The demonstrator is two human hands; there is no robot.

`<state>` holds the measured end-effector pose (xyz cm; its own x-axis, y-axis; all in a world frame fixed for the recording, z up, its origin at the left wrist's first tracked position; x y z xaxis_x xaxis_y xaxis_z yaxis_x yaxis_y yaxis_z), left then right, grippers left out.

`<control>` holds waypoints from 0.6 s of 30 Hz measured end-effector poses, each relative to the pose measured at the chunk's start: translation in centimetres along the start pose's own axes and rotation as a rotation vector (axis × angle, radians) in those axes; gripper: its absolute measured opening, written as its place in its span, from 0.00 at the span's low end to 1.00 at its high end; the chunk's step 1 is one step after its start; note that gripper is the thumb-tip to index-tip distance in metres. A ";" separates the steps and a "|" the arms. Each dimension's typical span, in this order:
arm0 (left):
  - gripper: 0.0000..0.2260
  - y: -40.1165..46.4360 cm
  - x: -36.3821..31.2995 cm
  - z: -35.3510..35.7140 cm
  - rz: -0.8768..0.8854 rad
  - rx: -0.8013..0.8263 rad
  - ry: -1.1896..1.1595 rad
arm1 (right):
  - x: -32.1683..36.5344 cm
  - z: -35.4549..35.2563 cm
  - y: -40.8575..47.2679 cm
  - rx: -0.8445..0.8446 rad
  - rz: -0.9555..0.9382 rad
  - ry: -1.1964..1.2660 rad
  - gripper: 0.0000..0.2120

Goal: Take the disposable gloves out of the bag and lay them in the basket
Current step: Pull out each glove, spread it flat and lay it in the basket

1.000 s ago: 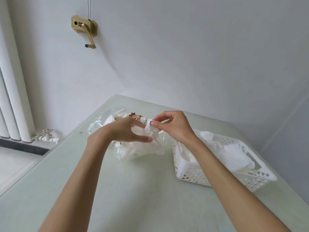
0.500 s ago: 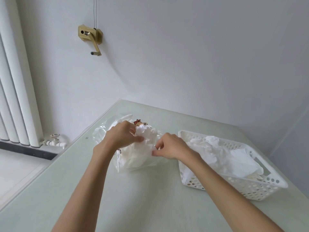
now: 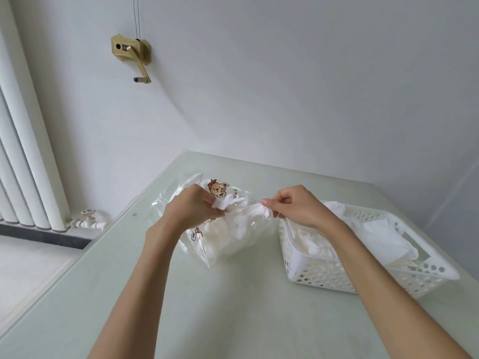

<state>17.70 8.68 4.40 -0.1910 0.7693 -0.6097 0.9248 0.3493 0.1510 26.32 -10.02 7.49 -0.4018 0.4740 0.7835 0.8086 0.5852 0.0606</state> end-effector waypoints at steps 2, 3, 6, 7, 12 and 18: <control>0.19 -0.2 0.1 0.2 -0.011 0.039 -0.024 | 0.1 -0.2 0.0 -0.038 -0.003 0.010 0.17; 0.18 -0.1 0.2 0.3 -0.021 0.051 -0.061 | 0.2 -0.3 0.0 -0.058 -0.004 0.027 0.18; 0.12 0.1 0.6 0.2 -0.058 0.050 -0.148 | 0.7 0.0 0.1 -0.078 -0.012 0.170 0.20; 0.11 0.1 0.8 0.2 -0.070 0.048 -0.160 | 0.9 0.2 0.0 -0.073 -0.018 0.240 0.19; 0.07 0.1 1.3 -0.8 -0.058 -0.005 -0.147 | 1.8 1.9 -1.3 0.149 -0.034 0.182 0.14; 0.04 -0.4 1.7 -1.5 -0.069 0.065 -0.118 | 3.0 3.2 -0.1 0.162 -0.107 -0.168 0.15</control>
<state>16.54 10.69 4.51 -0.2187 0.6748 -0.7048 0.9307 0.3614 0.0572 23.70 -6.54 7.90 -0.5579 0.4985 0.6635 0.6836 0.7293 0.0269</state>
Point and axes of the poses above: each hand's wrist, its own y-axis towards the middle knuckle, its own z-axis out of the palm, x = y × z, the point moved 8 cm from there along y, towards the middle knuckle, and after that the axes turned 7 degrees about y, right-handed, at the moved point
